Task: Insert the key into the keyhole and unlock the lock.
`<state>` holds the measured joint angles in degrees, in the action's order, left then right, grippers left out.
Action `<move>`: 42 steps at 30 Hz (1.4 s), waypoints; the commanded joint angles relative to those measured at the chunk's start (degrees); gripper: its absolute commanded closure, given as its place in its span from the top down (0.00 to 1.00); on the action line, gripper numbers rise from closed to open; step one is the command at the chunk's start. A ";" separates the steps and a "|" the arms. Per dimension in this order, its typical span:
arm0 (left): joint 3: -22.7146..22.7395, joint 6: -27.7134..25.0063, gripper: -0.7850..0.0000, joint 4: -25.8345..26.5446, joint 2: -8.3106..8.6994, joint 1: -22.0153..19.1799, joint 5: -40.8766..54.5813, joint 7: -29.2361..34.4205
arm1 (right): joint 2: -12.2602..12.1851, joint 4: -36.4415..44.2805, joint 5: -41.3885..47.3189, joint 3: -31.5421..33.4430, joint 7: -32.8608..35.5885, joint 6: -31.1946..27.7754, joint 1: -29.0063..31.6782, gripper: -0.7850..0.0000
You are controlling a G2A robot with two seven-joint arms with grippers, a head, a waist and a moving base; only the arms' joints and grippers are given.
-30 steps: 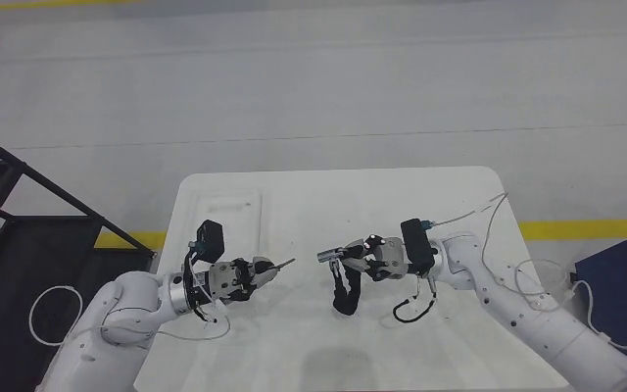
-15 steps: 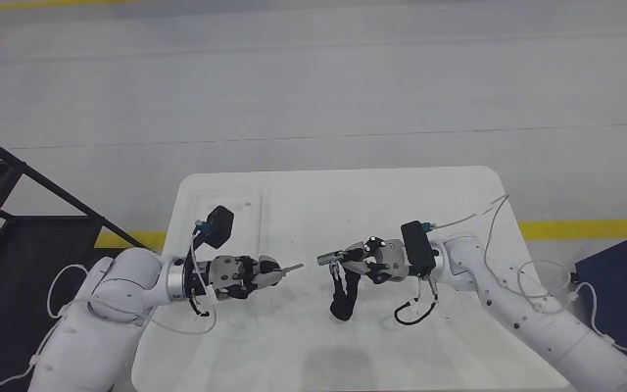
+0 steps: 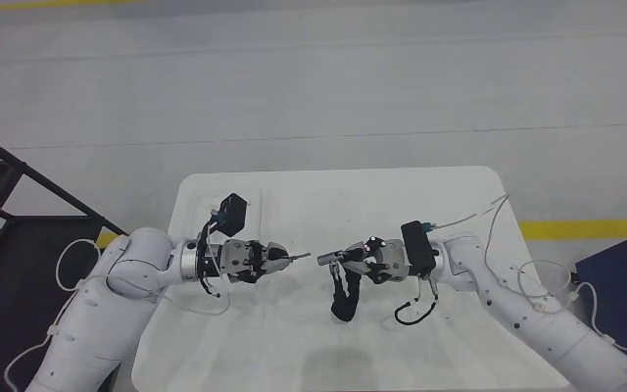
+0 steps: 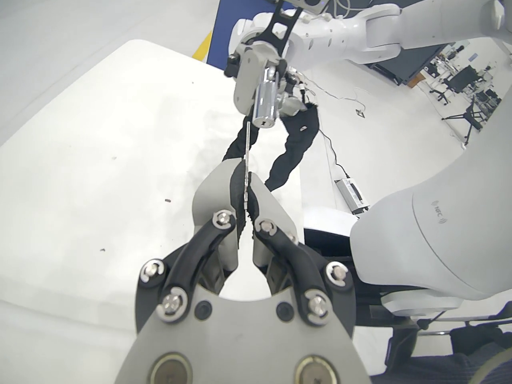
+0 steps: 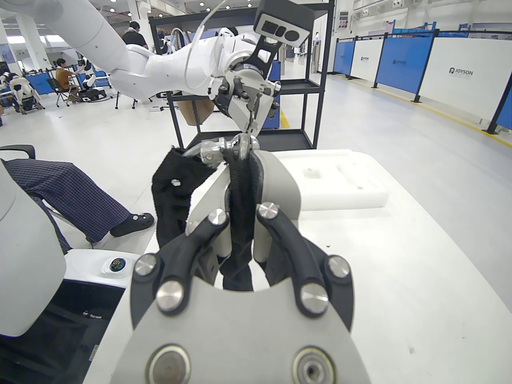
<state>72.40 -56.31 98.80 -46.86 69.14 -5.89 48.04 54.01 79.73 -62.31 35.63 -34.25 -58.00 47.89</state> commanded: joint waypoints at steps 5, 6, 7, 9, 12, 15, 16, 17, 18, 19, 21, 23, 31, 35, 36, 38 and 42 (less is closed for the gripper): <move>-0.77 -1.69 0.00 -2.47 -0.03 0.18 -4.95 -3.79 | 0.00 0.00 0.00 0.00 0.00 0.00 0.00 0.00; -0.66 -1.69 0.00 -2.26 0.00 0.15 -5.84 -3.94 | 0.00 0.00 0.00 0.00 0.00 0.00 0.00 0.00; -0.49 -1.69 0.00 -2.12 0.03 0.25 -6.56 -4.41 | 0.00 0.00 0.00 0.00 0.00 0.00 0.00 0.00; -0.45 -1.69 0.00 -1.71 0.10 0.67 -7.08 -5.14 | 0.00 0.00 0.00 0.00 0.00 0.00 0.00 0.00; -0.56 -1.69 0.00 -0.70 0.22 0.87 -7.72 -5.57 | 0.00 0.00 0.00 0.00 0.00 0.00 0.00 0.00; -1.09 -1.69 0.00 0.28 0.23 0.86 -8.16 -6.40 | 0.00 0.00 0.00 0.00 0.00 0.00 0.00 0.00; -1.29 -1.69 0.00 0.38 0.23 0.82 -8.23 -6.63 | 0.00 0.00 0.00 0.00 0.00 0.00 0.00 0.00; -1.58 -1.69 0.00 0.35 0.23 0.85 -8.17 -6.76 | 0.00 0.00 0.00 0.00 0.00 0.00 0.00 0.00; -1.87 -1.69 0.00 0.27 0.25 0.80 -7.97 -6.81 | 0.00 0.00 0.00 0.00 0.00 0.00 0.00 0.00; -1.99 -1.69 0.00 0.25 0.27 0.61 -8.13 -6.77 | 0.00 0.00 0.00 0.00 0.00 0.00 0.00 0.00; -2.25 -1.69 0.00 0.11 0.30 0.40 -8.44 -7.02 | 0.00 0.00 0.00 0.00 0.00 0.00 0.00 0.00; -2.64 -1.69 0.00 0.02 0.33 0.34 -8.26 -7.33 | 0.00 0.00 0.00 0.00 0.00 0.00 0.00 0.00; -3.68 -1.69 0.00 0.20 0.45 -0.26 -7.25 -8.86 | 0.00 0.00 0.00 0.00 0.00 0.00 0.00 0.00; -4.41 -1.69 0.00 -0.24 0.47 -0.50 -7.22 -9.46 | 0.00 0.00 0.00 0.00 0.00 0.00 0.00 0.00; -4.54 -1.69 0.00 -0.31 0.48 -0.59 -7.29 -9.58 | 0.00 0.00 0.00 0.00 0.00 0.00 0.00 0.00; -4.76 -1.69 0.00 -0.43 0.52 -0.72 -7.31 -9.88 | 0.00 0.00 0.00 0.00 0.00 0.00 0.00 0.00; -5.14 -1.69 0.00 -0.66 0.57 -1.05 -7.55 -10.58 | 0.00 0.00 0.00 0.00 0.00 0.00 0.00 0.00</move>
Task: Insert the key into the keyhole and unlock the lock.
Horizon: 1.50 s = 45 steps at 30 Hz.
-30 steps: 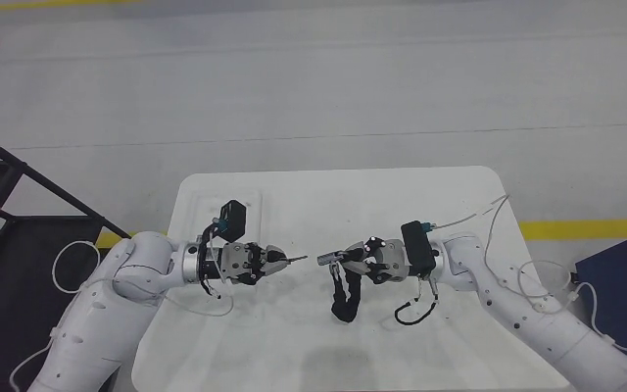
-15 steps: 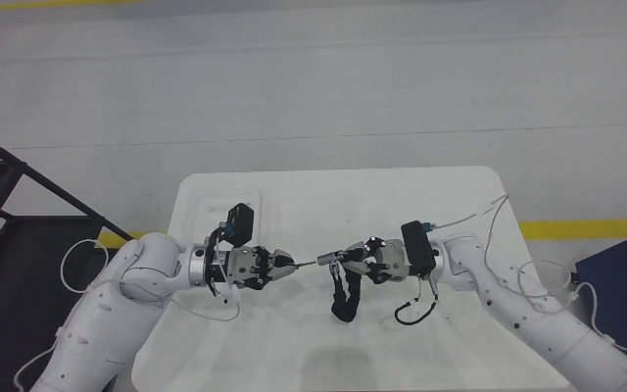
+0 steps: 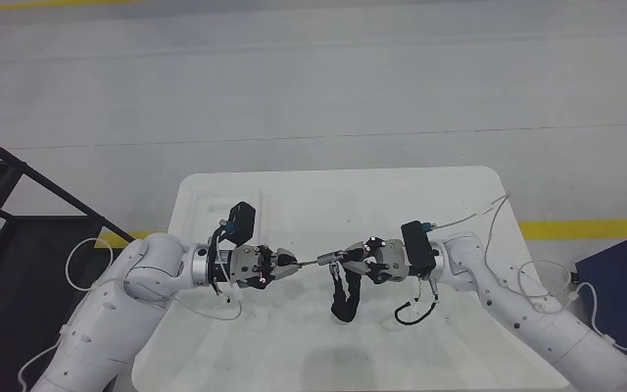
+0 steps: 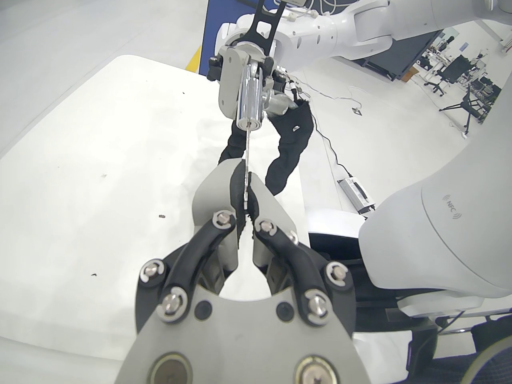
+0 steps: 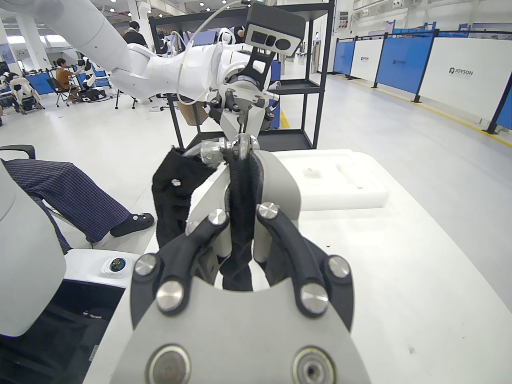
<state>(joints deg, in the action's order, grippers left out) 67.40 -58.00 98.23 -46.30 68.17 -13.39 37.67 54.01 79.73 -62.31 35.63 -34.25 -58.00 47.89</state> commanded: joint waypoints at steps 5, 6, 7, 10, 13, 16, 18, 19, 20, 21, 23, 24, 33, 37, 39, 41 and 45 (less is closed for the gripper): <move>-1.10 0.00 0.00 -0.09 0.05 -0.53 0.07 -0.89 | 0.00 0.00 0.00 0.00 0.00 0.00 0.00 0.00; -1.30 0.00 0.00 -0.18 0.06 -0.60 0.17 -1.06 | 0.00 0.00 0.00 0.00 0.00 0.00 0.00 0.00; -1.51 0.00 0.00 -0.23 0.07 -0.70 0.24 -1.21 | 0.00 0.00 0.00 0.00 0.00 0.00 0.00 0.00; -2.17 0.00 0.00 -0.67 0.08 -1.06 0.42 -1.87 | 0.00 0.00 0.00 0.00 0.00 0.00 0.00 0.00; -2.93 0.00 0.00 -1.29 0.05 -1.51 0.31 -2.66 | 0.00 0.00 0.00 0.00 0.00 0.00 0.00 0.00; -3.70 0.00 0.00 -1.59 -0.02 -2.08 -0.17 -3.53 | 0.00 0.00 0.00 0.00 0.00 0.00 0.00 0.00; -4.16 0.00 0.00 -1.47 -0.07 -2.38 -0.76 -4.26 | 0.00 0.00 0.00 0.00 0.00 0.00 0.00 0.00; -4.37 0.00 0.00 -1.39 -0.10 -2.48 -1.12 -4.73 | 0.00 0.00 0.00 0.00 0.00 0.00 0.00 0.00; -4.60 0.00 0.00 -1.34 -0.13 -2.51 -1.53 -5.19 | 0.00 0.00 0.00 0.00 0.00 0.00 0.00 0.00; -4.82 0.00 0.00 -1.25 -0.16 -2.55 -1.95 -5.62 | 0.00 0.00 0.00 0.00 0.00 0.00 0.00 0.00; -5.26 0.00 0.00 -1.11 -0.22 -2.57 -2.57 -6.69 | 0.00 0.00 0.00 0.00 0.00 0.00 0.00 0.00; -5.48 0.00 0.00 -1.07 -0.25 -2.61 -2.90 -7.17 | 0.00 0.00 0.00 0.00 0.00 0.00 0.00 0.00; -5.13 0.00 0.00 0.85 -0.60 -2.56 -9.48 -15.32 | 0.00 0.00 0.00 0.00 0.00 0.00 0.00 0.00; -3.48 0.00 0.00 2.23 -1.35 0.30 -24.18 -27.93 | 0.00 0.00 0.00 0.00 0.00 0.00 0.00 0.00; -3.08 0.00 0.00 2.19 -1.86 1.90 -33.44 -35.48 | 0.00 0.00 0.00 0.00 0.00 0.00 0.00 0.00; -3.01 0.06 0.00 1.46 -2.36 3.25 -40.80 -42.79 | 0.00 0.00 0.00 0.00 0.00 0.00 0.00 0.00; -2.76 3.94 0.00 1.44 -3.17 4.84 -55.52 -56.74 | 0.00 0.00 0.00 0.00 0.00 0.00 0.00 0.00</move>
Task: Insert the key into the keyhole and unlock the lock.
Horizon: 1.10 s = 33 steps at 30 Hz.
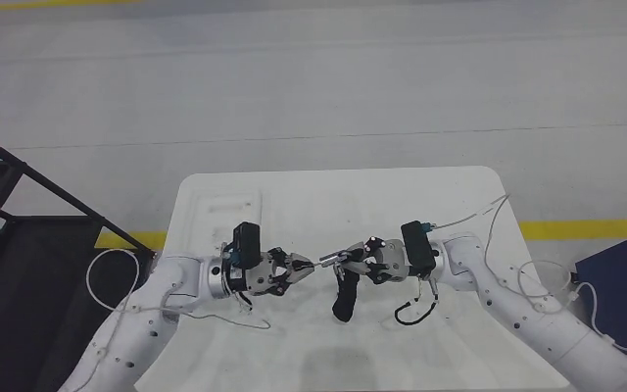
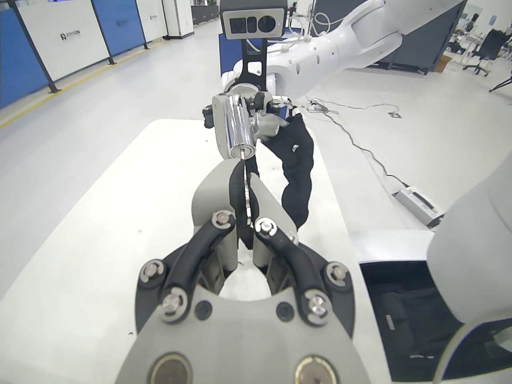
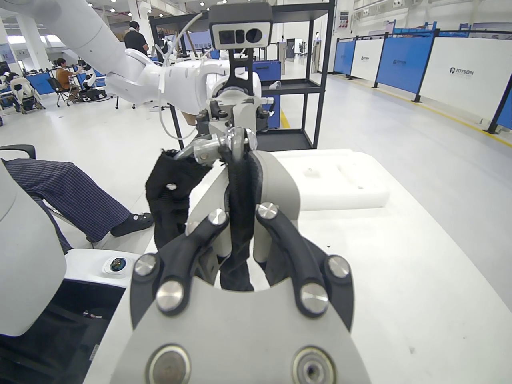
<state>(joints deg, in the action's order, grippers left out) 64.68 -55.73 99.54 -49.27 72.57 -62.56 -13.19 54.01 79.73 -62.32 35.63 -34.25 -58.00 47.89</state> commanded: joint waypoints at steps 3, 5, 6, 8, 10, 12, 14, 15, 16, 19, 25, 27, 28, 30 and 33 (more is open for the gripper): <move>-0.52 4.59 0.00 -0.22 -0.50 1.74 -14.56 -16.41 | 0.00 0.00 0.01 0.00 -0.01 0.00 0.00 0.00; -0.43 6.68 0.00 -0.29 -0.55 2.19 -19.11 -21.84 | 0.00 0.00 0.01 0.00 -0.01 0.00 0.00 0.00; -0.51 7.89 0.00 -0.50 -0.53 2.49 -21.75 -24.08 | 0.00 0.00 0.01 0.00 -0.01 0.00 0.00 0.00; -0.44 11.23 0.00 -0.78 -0.42 2.67 -28.05 -26.91 | 0.00 0.00 0.01 0.00 -0.01 0.00 0.00 0.00; -1.04 13.93 0.00 -0.97 -0.34 3.23 -33.12 -31.21 | 0.00 0.00 0.01 0.00 -0.01 0.00 0.00 0.00; -1.32 17.13 0.00 -1.03 -0.27 3.40 -37.12 -35.46 | 0.00 0.00 0.01 0.00 -0.01 0.00 0.00 0.00; -1.59 19.74 0.00 -1.13 -0.24 3.68 -39.61 -39.32 | 0.00 0.00 0.01 0.00 -0.01 0.00 0.00 0.00; -1.61 21.19 0.00 -0.75 -0.22 3.77 -40.60 -41.32 | 0.00 0.00 0.01 0.00 -0.01 0.00 0.00 0.00; -1.62 22.27 0.00 -0.67 -0.18 3.96 -41.62 -42.93 | 0.00 0.00 0.01 0.00 -0.01 0.00 0.00 0.00; -1.31 26.17 0.00 -0.39 0.01 4.55 -45.02 -46.93 | 0.00 0.00 0.01 0.00 -0.01 0.00 0.00 0.00; -1.00 31.96 0.00 -0.73 0.26 4.79 -51.71 -48.58 | 0.00 0.00 0.01 0.00 -0.01 0.00 0.00 0.00; -1.23 33.39 0.00 -0.93 0.20 4.33 -53.22 -48.71 | 0.00 0.00 0.01 0.00 -0.01 0.00 0.00 0.00; -1.34 34.47 0.00 -0.94 0.17 4.08 -54.15 -48.81 | 0.00 0.00 0.01 0.00 -0.01 0.00 0.00 0.00; -1.62 36.62 0.00 -0.83 0.08 3.59 -55.88 -49.00 | 0.00 0.00 0.01 0.00 -0.01 0.00 0.00 0.00; -2.07 40.77 0.00 -0.67 -0.08 2.76 -59.21 -49.35 | 0.00 0.00 0.01 0.00 -0.01 0.00 0.00 0.00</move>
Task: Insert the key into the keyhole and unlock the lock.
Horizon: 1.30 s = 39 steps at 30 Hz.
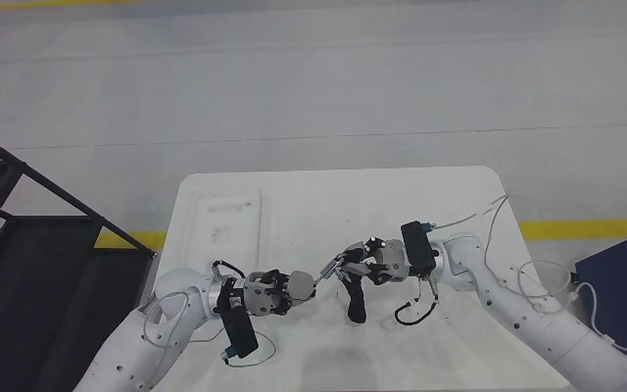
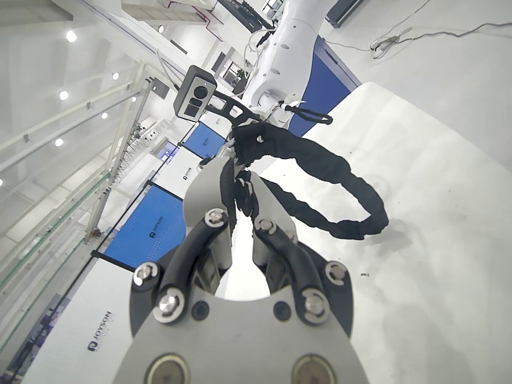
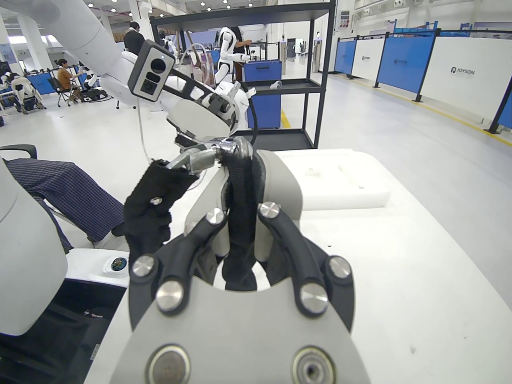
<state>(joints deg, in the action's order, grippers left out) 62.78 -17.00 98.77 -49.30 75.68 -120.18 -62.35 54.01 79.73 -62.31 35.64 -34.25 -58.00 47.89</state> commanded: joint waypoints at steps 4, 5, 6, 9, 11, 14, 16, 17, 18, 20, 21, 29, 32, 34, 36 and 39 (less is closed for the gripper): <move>-0.77 12.35 0.00 0.04 -0.34 -1.62 -8.68 -1.92 | 0.00 0.00 0.00 0.00 0.00 0.00 0.00 0.00; -1.04 14.27 0.00 -0.17 -0.43 -1.87 -9.99 -2.26 | 0.00 0.00 0.00 0.00 0.00 0.00 0.00 0.00; -1.30 15.78 0.00 -0.46 -0.52 -2.15 -11.06 -2.48 | 0.00 0.00 0.00 0.00 0.00 0.00 0.00 0.00; -1.73 19.35 0.00 -1.29 -0.75 -2.96 -13.61 -2.34 | 0.00 0.00 0.00 0.00 0.00 0.00 0.00 0.00; -1.78 20.64 0.00 -1.70 -0.83 -3.42 -14.89 -2.16 | 0.00 0.00 0.00 0.00 0.00 0.00 0.00 0.00; -1.36 21.90 0.00 -2.18 -0.60 -3.91 -21.00 -0.86 | 0.00 0.00 0.00 0.00 0.00 0.00 0.00 0.00; -0.89 22.31 0.00 -1.90 -0.44 -3.90 -23.19 -0.28 | 0.00 0.00 0.00 0.00 0.00 0.00 0.00 0.00; -0.53 22.55 0.00 -1.69 -0.35 -3.88 -24.28 0.06 | 0.00 0.00 0.00 0.00 0.00 0.00 0.00 0.00; -0.23 22.41 0.00 -1.52 -0.26 -3.74 -24.96 0.40 | 0.00 0.00 0.00 0.00 0.00 0.00 0.00 0.00; 0.34 21.24 0.00 -0.99 -0.06 -3.50 -26.14 1.05 | 0.00 0.00 0.00 0.00 0.00 0.00 0.00 0.00; 0.68 20.49 0.00 -0.67 0.04 -3.50 -26.72 1.33 | 0.00 0.00 0.00 0.00 0.00 0.00 0.00 0.00; 3.00 20.05 0.00 2.27 0.66 -2.73 -31.82 3.92 | 0.00 0.00 0.00 0.00 0.00 0.00 0.00 0.00; 3.34 19.81 0.00 3.16 0.86 -2.61 -34.29 4.22 | 0.00 0.00 0.00 0.00 0.00 0.00 0.00 0.00; 3.39 19.38 0.00 3.93 0.98 -2.63 -36.94 4.86 | 0.00 0.00 0.00 0.00 0.00 0.00 0.00 0.00; 3.43 18.84 0.00 4.48 1.07 -2.56 -38.42 5.32 | 0.00 0.00 0.00 0.00 0.00 0.00 0.00 0.00; 3.28 18.16 0.00 5.12 1.18 -2.67 -40.49 5.22 | 0.00 0.00 0.00 0.00 0.00 0.00 0.00 0.00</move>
<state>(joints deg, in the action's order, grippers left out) 66.16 1.38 103.65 -48.16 73.10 -159.77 -56.96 54.01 79.73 -62.31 35.63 -34.25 -58.00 47.89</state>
